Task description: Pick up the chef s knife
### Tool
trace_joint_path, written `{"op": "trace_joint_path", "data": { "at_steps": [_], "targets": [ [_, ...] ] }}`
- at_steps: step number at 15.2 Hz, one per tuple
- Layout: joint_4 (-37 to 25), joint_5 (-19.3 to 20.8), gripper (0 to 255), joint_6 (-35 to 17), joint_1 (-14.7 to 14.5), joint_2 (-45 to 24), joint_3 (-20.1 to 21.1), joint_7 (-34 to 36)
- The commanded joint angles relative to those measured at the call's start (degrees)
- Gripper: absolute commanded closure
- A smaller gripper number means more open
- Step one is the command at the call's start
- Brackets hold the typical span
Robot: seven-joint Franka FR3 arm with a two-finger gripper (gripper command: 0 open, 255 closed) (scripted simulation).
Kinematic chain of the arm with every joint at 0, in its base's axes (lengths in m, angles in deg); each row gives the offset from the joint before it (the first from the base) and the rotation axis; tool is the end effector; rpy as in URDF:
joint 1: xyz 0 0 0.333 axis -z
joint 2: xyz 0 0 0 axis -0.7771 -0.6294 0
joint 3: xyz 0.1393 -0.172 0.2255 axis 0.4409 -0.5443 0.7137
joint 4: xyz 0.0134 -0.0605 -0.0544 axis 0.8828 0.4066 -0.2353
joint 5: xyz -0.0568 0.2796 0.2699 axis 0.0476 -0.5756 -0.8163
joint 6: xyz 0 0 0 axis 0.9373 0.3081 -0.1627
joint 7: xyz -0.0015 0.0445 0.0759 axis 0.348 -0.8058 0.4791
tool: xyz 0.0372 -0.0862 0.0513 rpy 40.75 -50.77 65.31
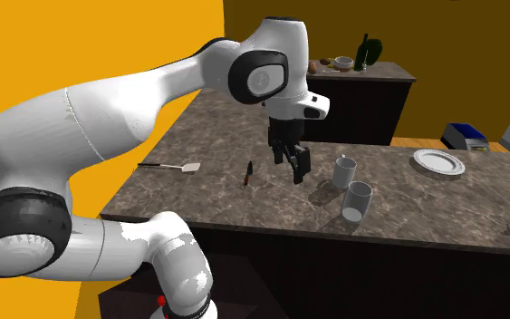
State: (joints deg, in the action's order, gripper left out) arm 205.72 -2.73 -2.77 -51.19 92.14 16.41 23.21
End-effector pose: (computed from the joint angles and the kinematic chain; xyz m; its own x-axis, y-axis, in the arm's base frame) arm 0.2883 -0.0323 0.6402 0.9853 -0.1428 0.0942 -0.1466 -0.9886 0.0349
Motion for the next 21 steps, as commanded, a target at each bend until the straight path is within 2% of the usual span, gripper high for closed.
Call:
{"op": "trace_joint_path", "data": {
  "at_steps": [1, 11, 21],
  "targets": [
    [0.0, 0.0, 0, 0.0, 0.0, 0.0, 0.0, 0.0],
    [3.9, -5.2, 0, -11.48, -5.98, -10.11, 5.8, 1.23],
    [3.05, -9.08, 0, -22.21, -11.54, -23.69, 11.93, 1.85]
  ]
}}
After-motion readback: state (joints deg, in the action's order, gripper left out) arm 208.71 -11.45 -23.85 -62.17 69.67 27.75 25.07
